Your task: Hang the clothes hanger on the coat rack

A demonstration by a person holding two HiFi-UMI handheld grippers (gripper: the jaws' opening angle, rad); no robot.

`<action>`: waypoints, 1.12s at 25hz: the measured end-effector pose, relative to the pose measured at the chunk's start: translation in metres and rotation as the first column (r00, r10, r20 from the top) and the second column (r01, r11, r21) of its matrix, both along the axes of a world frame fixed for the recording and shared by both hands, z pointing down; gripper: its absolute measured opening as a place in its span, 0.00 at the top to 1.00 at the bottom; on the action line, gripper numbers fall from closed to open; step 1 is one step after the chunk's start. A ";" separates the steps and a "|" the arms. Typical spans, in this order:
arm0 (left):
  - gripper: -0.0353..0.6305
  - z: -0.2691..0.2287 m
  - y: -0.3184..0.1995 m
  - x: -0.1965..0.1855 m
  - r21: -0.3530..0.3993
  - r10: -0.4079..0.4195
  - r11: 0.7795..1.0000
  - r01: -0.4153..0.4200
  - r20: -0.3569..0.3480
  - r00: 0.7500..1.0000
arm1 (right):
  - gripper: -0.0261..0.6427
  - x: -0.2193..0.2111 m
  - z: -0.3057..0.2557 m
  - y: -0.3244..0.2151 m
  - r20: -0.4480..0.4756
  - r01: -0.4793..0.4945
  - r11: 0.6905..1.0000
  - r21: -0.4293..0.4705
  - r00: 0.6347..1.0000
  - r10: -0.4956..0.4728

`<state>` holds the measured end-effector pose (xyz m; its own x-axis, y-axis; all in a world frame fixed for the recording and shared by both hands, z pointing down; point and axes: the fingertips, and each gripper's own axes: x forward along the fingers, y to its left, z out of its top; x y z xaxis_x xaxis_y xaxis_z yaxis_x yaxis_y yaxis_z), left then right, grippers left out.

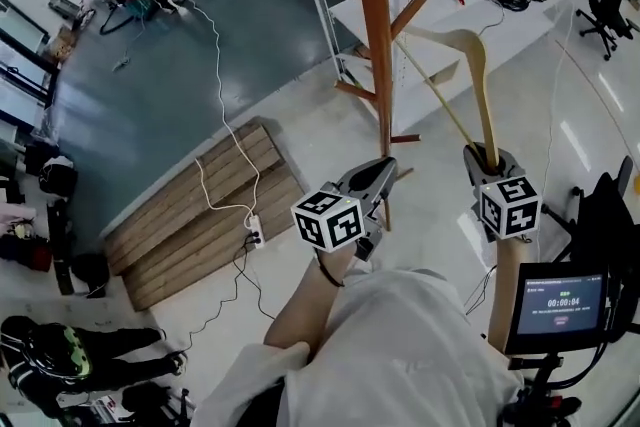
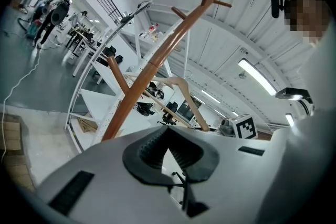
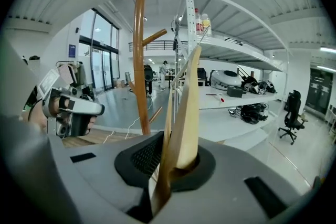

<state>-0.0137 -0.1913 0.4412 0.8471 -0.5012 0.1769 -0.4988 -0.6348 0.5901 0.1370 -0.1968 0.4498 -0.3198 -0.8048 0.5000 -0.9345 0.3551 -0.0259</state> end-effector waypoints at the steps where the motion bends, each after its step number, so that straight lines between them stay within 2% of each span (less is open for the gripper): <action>1: 0.94 -0.003 -0.002 -0.005 0.003 -0.015 1.000 0.015 -0.003 1.000 | 0.90 -0.006 -0.004 -0.005 -0.005 0.017 1.000 0.006 1.000 -0.017; 12: 0.94 -0.006 0.007 -0.052 -0.010 -0.136 0.991 0.136 -0.014 0.991 | 0.90 -0.059 -0.022 -0.020 -0.160 0.146 0.988 0.045 0.978 -0.137; 20: 0.94 -0.003 0.010 -0.064 -0.024 -0.170 0.985 0.170 -0.015 0.985 | 0.90 -0.075 -0.020 -0.016 -0.213 0.191 0.981 0.042 0.961 -0.178; 28: 0.94 0.004 0.014 -0.062 -0.031 -0.173 0.984 0.173 -0.012 0.985 | 0.90 -0.077 -0.011 -0.010 -0.208 0.204 0.979 0.025 0.959 -0.195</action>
